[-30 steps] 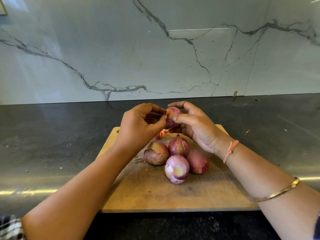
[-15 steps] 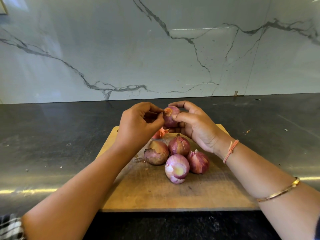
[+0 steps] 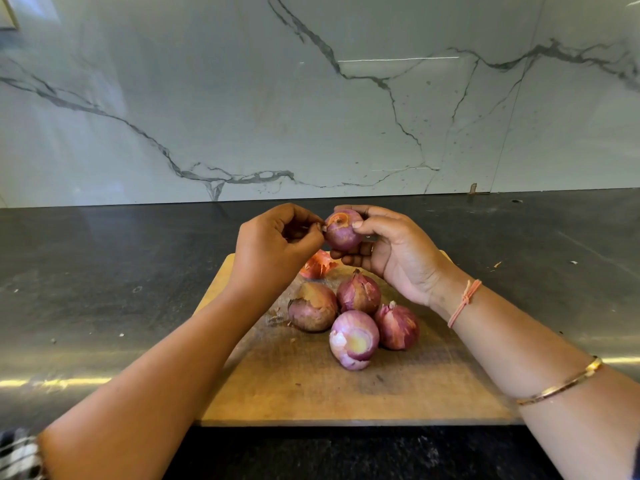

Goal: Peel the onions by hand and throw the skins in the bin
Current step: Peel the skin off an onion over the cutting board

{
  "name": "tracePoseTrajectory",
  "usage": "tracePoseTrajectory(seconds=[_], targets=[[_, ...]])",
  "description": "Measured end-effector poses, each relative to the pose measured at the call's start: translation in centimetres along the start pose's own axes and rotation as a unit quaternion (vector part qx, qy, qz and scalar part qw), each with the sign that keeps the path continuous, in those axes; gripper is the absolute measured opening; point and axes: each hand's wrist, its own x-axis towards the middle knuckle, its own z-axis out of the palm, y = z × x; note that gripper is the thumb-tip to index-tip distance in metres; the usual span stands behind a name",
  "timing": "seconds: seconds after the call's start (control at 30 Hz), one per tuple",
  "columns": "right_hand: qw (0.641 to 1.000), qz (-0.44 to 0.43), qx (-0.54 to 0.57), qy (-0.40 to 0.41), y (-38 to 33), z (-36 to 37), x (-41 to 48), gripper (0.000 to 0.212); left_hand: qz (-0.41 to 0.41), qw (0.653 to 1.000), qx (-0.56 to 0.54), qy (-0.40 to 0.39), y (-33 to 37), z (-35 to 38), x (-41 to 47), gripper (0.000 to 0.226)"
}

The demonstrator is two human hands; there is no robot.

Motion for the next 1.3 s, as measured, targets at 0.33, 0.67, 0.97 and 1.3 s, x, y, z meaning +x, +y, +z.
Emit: tracePoseTrajectory(seconds=[0.33,0.67,0.97,1.3], targets=[[1.0,0.007,0.011,-0.008,-0.1,-0.2,-0.1,0.03,-0.022,0.999,0.022,0.017,-0.7,0.1,0.1,0.02],[1.0,0.012,0.004,0.004,-0.2,-0.3,-0.2,0.032,-0.034,0.997,0.064,-0.014,-1.0,-0.4,0.3,0.015],[1.0,0.013,-0.017,0.023,0.1,-0.4,0.0,0.023,0.021,0.996,0.072,-0.05,-0.7,-0.3,-0.1,0.012],[0.998,-0.013,-0.06,0.011,0.2,0.1,-0.3,0.02,0.022,0.999,0.002,-0.043,0.2,-0.1,-0.5,0.017]])
